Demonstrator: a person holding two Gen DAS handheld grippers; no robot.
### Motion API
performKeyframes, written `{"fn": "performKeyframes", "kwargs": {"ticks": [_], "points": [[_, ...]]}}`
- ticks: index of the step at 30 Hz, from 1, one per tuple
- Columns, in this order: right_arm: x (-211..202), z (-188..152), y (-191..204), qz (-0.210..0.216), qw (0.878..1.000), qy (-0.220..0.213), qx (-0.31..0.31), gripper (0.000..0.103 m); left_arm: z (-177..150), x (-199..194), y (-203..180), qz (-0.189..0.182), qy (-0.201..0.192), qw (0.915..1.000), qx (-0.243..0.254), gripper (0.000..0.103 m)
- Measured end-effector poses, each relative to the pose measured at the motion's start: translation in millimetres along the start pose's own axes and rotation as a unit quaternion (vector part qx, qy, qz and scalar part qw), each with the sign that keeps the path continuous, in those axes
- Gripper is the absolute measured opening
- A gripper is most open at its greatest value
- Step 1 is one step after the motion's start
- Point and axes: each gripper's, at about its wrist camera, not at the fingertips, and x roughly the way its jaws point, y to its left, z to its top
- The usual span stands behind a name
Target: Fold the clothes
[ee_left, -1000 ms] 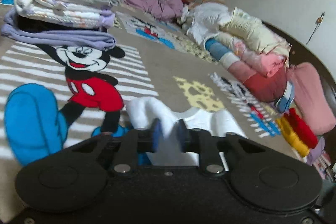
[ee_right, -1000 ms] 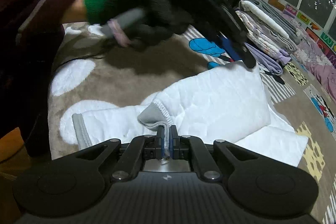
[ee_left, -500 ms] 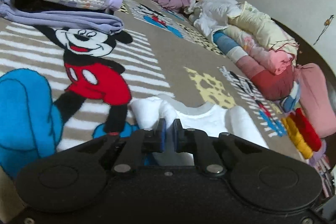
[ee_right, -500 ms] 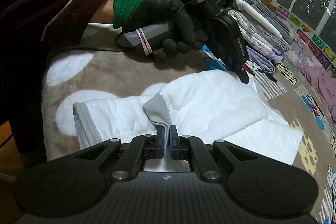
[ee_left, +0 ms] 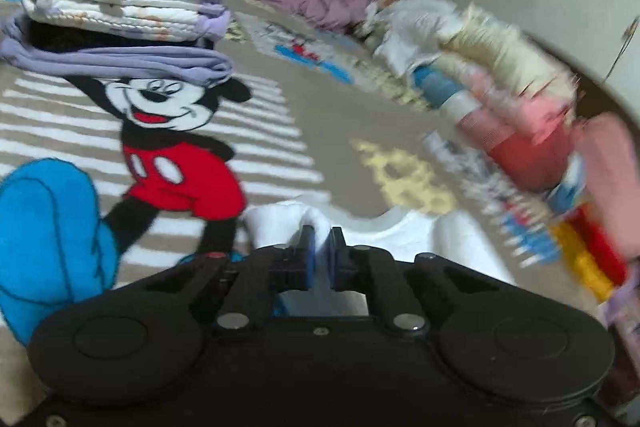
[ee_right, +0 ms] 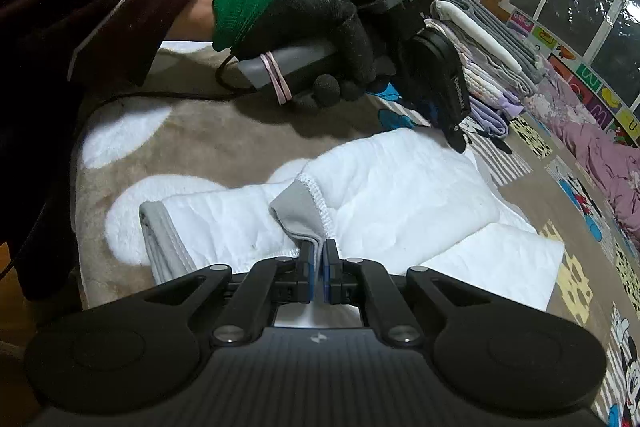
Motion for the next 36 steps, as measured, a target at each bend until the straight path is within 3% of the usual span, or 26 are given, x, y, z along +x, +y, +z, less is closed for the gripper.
{"fn": "performKeyframes", "kwargs": {"ticks": [3, 6, 8, 13, 17, 19, 22, 27, 29, 31, 33, 36], "points": [[0, -1, 0, 0.001, 1.0, -0.003, 0.008, 0.007, 2, 2, 13, -0.056, -0.006, 0.9962, -0.066, 0.005], [1, -2, -1, 0.002, 1.0, -0.006, 0.018, 0.007, 3, 3, 27, -0.111, -0.012, 0.9849, -0.132, 0.005], [1, -3, -1, 0.002, 1.0, -0.007, 0.023, 0.007, 1, 9, 32, -0.125, -0.008, 0.9801, -0.154, 0.005], [1, -3, -3, 0.005, 1.0, -0.009, 0.029, 0.008, -1, 17, 27, -0.055, 0.015, 0.9912, -0.12, 0.006], [1, 0, -1, 0.003, 1.0, -0.001, 0.018, 0.008, -1, 15, 6, -0.011, 0.008, 0.9979, -0.064, 0.007], [-5, 2, -1, 0.004, 1.0, 0.003, 0.016, 0.008, 1, 11, 7, -0.015, 0.006, 0.9974, -0.07, 0.008], [-15, 6, -1, 0.005, 1.0, 0.009, 0.014, 0.008, 5, 1, 11, -0.031, 0.0, 0.9963, -0.08, 0.029], [-31, 12, -1, 0.006, 1.0, 0.018, 0.011, 0.008, 17, -20, 22, -0.046, -0.021, 0.9925, -0.111, 0.036], [-48, 18, -8, 0.004, 0.999, -0.005, 0.04, 0.008, 20, -21, 24, -0.046, -0.02, 0.9917, -0.118, 0.038], [-54, 31, -18, -0.024, 0.996, -0.037, 0.074, 0.009, 20, -17, 23, -0.046, -0.01, 0.9917, -0.12, 0.038], [-44, 45, -26, -0.062, 0.992, -0.058, 0.097, 0.016, 19, -13, 23, -0.046, 0.001, 0.9916, -0.121, 0.038], [-5, 57, -38, -0.056, 0.987, -0.057, 0.139, 0.021, 18, -3, 20, -0.029, 0.018, 0.9935, -0.109, 0.038]]}}
